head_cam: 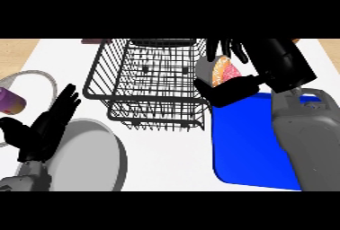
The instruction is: Pick the cupcake from the tray and place it in the tiered basket
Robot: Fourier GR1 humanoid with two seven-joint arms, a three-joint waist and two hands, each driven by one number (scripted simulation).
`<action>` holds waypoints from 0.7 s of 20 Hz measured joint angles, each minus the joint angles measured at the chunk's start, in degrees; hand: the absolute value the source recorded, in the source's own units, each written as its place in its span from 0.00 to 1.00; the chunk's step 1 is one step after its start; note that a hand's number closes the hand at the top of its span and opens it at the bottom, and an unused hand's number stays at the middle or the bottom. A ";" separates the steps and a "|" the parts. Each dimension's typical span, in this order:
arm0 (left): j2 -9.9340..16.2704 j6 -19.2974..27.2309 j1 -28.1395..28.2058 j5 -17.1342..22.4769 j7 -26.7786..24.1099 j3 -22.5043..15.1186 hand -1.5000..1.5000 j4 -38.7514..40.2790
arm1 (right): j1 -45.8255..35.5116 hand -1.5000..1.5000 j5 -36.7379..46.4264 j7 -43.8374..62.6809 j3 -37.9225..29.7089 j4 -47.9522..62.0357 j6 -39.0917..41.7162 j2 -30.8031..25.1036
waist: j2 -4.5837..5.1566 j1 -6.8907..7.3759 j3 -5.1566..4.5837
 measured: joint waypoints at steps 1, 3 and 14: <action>-0.04 -0.13 0.49 0.03 0.05 0.05 0.50 -0.65 | -1.10 1.00 0.53 1.31 0.49 0.43 0.04 1.04 | 0.01 -0.01 0.01; -0.05 -0.26 0.31 -0.15 0.43 0.19 0.50 -0.69 | -1.57 1.00 1.50 2.70 1.41 0.84 0.11 2.70 | 0.01 -0.11 -0.01; -0.86 -0.21 0.60 -1.11 1.34 0.75 0.50 -1.26 | -6.61 1.00 7.91 4.62 3.27 12.76 -2.93 10.36 | -0.07 -0.14 0.08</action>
